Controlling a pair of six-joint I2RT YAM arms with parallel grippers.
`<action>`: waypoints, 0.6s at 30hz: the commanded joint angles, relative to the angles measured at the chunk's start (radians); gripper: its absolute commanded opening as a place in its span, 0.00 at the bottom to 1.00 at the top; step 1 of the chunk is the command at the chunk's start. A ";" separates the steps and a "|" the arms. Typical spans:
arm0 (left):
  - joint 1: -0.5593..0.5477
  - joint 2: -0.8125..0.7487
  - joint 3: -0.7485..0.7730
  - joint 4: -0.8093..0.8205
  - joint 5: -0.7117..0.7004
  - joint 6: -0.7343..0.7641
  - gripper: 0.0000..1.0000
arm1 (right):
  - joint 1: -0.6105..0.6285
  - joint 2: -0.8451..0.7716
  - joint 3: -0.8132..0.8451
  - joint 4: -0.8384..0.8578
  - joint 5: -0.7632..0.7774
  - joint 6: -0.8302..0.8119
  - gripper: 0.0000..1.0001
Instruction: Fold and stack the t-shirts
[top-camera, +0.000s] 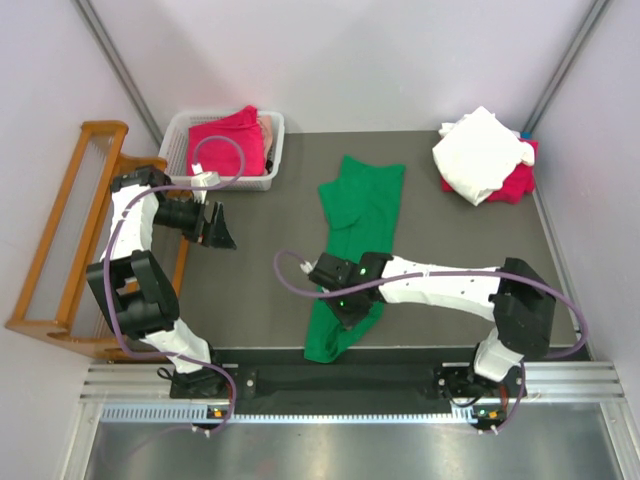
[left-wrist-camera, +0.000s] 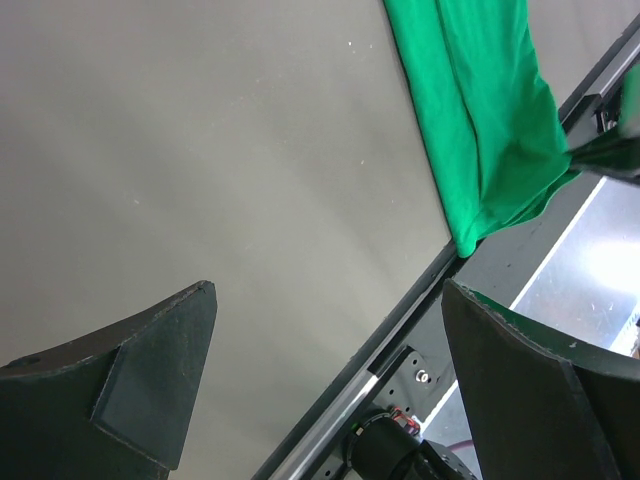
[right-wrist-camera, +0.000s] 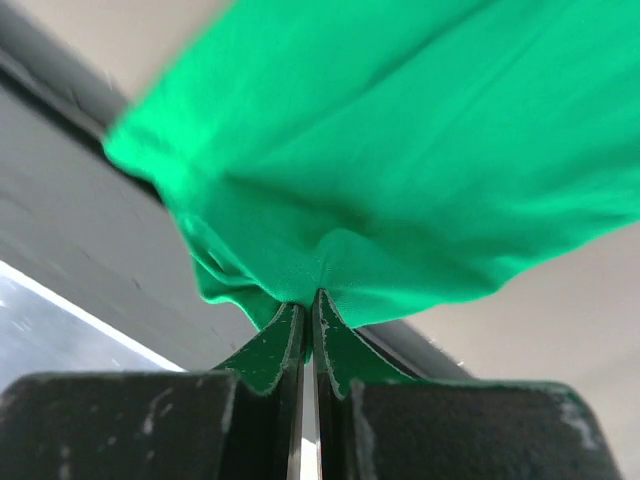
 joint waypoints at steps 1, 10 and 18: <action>0.007 -0.041 -0.008 -0.082 0.016 0.029 0.99 | -0.072 -0.005 0.092 -0.014 0.053 -0.010 0.00; 0.006 -0.034 -0.014 -0.075 0.020 0.031 0.99 | -0.132 -0.021 0.069 -0.020 0.081 0.004 0.00; 0.006 -0.030 -0.019 -0.078 0.020 0.029 0.99 | -0.282 -0.058 0.069 -0.003 0.122 0.005 0.00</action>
